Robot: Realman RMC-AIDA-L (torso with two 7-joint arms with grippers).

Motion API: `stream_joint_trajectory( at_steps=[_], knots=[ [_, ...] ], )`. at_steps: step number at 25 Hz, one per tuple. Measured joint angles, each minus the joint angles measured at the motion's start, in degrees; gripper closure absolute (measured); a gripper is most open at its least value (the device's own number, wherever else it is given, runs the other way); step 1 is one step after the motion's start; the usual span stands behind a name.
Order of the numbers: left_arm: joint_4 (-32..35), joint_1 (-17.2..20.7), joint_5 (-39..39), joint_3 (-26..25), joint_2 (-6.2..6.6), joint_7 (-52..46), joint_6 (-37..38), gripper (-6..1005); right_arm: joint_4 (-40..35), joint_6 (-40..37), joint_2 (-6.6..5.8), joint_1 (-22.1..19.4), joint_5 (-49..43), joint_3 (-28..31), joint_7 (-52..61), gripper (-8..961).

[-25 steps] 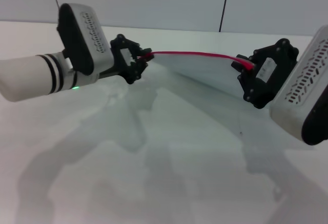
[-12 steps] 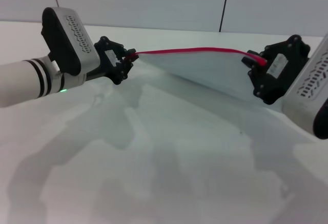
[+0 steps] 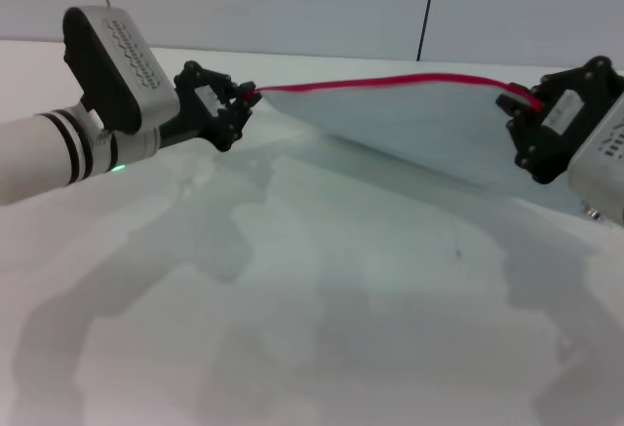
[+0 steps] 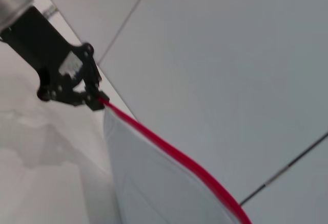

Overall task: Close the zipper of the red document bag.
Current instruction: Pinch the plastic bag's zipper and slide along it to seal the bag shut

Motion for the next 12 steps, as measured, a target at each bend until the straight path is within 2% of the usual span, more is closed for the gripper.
stream_joint_trajectory(
  at_steps=[10, 12],
  knots=[
    [0.33, -0.26, -6.24, 0.01, -0.26, 0.1, -5.07, 767, 2.79, 2.78, 0.24, 0.65, -0.49, 6.22, 5.18, 858],
    [0.33, -0.35, -6.49, 0.08, -0.29, 0.09, -5.95, 761, 3.12, 4.58, 0.24, 0.45, -0.38, 6.74, 5.9, 780]
  ],
)
